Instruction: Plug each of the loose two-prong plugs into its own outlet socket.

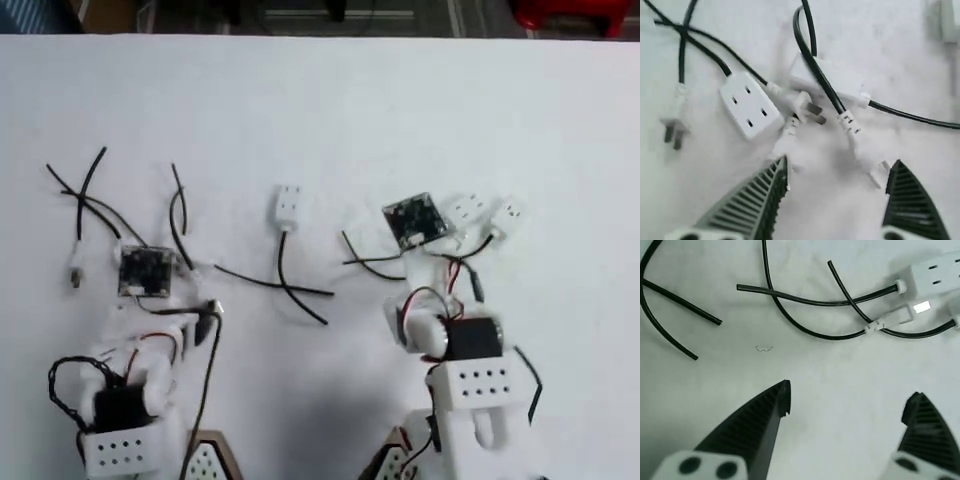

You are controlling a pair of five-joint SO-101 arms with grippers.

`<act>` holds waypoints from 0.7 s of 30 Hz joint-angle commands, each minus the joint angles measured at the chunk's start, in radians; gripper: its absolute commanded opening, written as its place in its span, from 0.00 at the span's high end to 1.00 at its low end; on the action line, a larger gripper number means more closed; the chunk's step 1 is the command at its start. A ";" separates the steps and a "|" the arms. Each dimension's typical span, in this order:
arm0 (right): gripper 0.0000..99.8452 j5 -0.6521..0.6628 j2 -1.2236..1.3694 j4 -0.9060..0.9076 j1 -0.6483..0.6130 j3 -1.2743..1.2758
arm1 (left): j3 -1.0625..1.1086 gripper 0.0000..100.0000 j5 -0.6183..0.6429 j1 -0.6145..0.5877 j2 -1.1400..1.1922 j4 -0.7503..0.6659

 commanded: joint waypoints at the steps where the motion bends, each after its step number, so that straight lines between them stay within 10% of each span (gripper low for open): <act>1: 0.64 -0.060 0.025 -0.148 -0.005 0.123 | -0.097 0.69 -0.170 -0.084 -0.005 -0.060; 12: 0.64 -0.071 0.104 -0.274 -0.005 0.187 | -0.499 0.69 -0.180 -0.351 0.042 -0.002; 21: 0.64 -0.072 0.216 -0.337 -0.005 0.180 | -0.919 0.69 -0.180 -0.493 0.742 -0.003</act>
